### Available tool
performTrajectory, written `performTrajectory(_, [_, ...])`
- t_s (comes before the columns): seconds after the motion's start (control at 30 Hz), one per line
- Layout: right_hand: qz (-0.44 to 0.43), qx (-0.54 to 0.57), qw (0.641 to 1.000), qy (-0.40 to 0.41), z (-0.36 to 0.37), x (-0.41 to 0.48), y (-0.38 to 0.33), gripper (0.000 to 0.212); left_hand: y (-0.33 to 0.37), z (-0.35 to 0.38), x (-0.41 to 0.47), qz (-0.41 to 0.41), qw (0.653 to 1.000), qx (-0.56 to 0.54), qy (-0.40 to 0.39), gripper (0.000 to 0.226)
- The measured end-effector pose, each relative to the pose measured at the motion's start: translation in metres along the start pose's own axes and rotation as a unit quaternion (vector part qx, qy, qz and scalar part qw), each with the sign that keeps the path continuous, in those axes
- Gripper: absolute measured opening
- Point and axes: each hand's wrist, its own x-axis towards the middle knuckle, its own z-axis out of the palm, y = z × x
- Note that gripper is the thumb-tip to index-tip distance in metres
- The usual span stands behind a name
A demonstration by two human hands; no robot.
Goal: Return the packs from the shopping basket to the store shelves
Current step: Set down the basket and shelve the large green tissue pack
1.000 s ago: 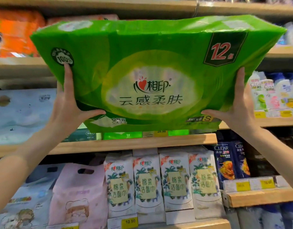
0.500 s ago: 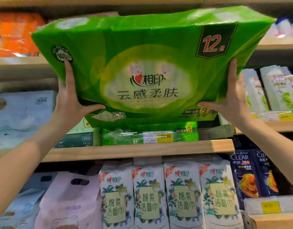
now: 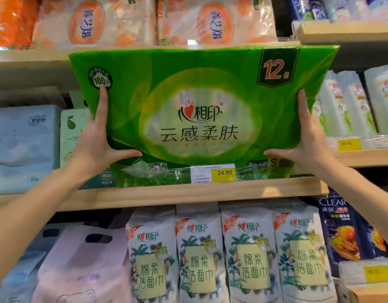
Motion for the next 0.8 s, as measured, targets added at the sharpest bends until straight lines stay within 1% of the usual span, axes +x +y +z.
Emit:
performTrajectory(0.13, [-0.008,0.009,1.000,0.012,-0.003,-0.005,-0.009,0.126,0.003,-0.001,-0.006,0.001,1.000,-0.010,0.017,0.131])
performTrajectory(0.27, [0.003,0.006,0.999,0.037,-0.003,-0.012,-0.015,0.123,0.005,-0.002,-0.012,0.004,0.999,-0.009,0.034,0.130])
performTrajectory(0.33, [0.010,0.000,1.000,0.029,-0.004,-0.012,-0.018,0.121,0.007,-0.003,-0.009,-0.009,1.000,0.000,0.030,0.131])
performTrajectory(0.43, [0.044,-0.003,0.999,0.019,-0.006,-0.008,-0.021,0.110,0.010,-0.004,-0.005,-0.027,0.999,0.023,0.004,0.133])
performTrajectory(0.47, [0.050,-0.034,0.998,0.030,-0.006,-0.007,-0.021,0.105,0.011,-0.006,-0.004,-0.032,0.999,0.031,0.001,0.132])
performTrajectory(0.53, [0.026,-0.150,0.985,0.075,-0.004,-0.003,-0.021,0.094,0.011,-0.008,-0.004,-0.038,0.996,0.073,0.024,0.124])
performTrajectory(0.6, [-0.015,-0.229,0.968,0.099,-0.003,0.006,-0.026,0.093,0.010,-0.008,-0.004,0.001,0.985,0.159,0.069,0.107])
performTrajectory(0.67, [-0.047,-0.247,0.963,0.098,-0.004,0.016,-0.035,0.094,0.013,-0.006,-0.001,0.041,0.971,0.218,0.085,0.101])
performTrajectory(0.73, [-0.082,-0.234,0.965,0.088,-0.004,0.027,-0.043,0.088,0.020,-0.002,0.005,0.049,0.966,0.231,0.102,0.099])
performTrajectory(0.8, [-0.095,-0.220,0.968,0.078,-0.001,0.033,-0.051,0.083,0.027,0.002,0.013,0.060,0.963,0.229,0.125,0.098])
